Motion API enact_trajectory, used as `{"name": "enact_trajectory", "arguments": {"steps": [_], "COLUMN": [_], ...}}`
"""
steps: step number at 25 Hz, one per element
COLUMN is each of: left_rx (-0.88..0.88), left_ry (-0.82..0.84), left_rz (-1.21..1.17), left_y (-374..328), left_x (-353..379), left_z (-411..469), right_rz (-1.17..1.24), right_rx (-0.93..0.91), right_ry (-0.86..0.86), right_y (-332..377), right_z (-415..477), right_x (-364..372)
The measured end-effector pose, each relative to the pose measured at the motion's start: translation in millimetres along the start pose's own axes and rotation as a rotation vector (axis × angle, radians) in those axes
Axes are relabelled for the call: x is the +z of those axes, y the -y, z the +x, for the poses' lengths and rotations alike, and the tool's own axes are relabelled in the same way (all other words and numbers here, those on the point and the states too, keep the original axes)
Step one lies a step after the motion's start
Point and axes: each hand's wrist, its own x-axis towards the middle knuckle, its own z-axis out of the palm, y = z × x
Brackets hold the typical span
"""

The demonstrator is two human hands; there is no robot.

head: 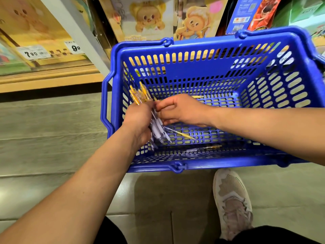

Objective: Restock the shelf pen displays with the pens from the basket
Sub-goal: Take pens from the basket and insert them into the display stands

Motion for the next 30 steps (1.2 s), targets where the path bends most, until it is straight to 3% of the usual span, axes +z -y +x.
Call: {"name": "enact_trajectory", "arguments": {"steps": [3, 6, 8, 11, 13, 16, 20, 25, 30], "left_rx": [0.068, 0.158, 0.207, 0.209, 0.234, 0.247, 0.178, 0.086, 0.042], "left_ry": [-0.042, -0.095, -0.102, -0.058, -0.07, -0.051, 0.031, 0.017, -0.048], "left_rz": [0.055, 0.224, 0.251, 0.147, 0.188, 0.207, 0.188, 0.07, 0.051], "left_y": [-1, -1, -5, -13, -15, -15, -16, -7, -1], "left_x": [-1, -1, -2, -5, -6, -2, -4, 1, 8], "left_z": [1, -1, -1, -4, -5, -7, -3, 11, 23], "right_rz": [0.069, 0.046, -0.229, -1.058, -1.266, -1.391, -1.191, -0.624, -0.225], "right_rx": [-0.002, 0.162, 0.313, 0.418, 0.429, 0.342, 0.455, 0.683, 0.411], "right_ry": [0.057, 0.082, -0.019, 0.064, 0.122, 0.166, 0.059, 0.133, 0.077], "right_y": [3, -1, -10, -32, -48, -71, -75, -46, -10], "right_z": [0, 9, 18, 32, 37, 42, 47, 30, 0], "right_x": [-3, -12, -16, -5, 12, 24, 23, -11, -31]}}
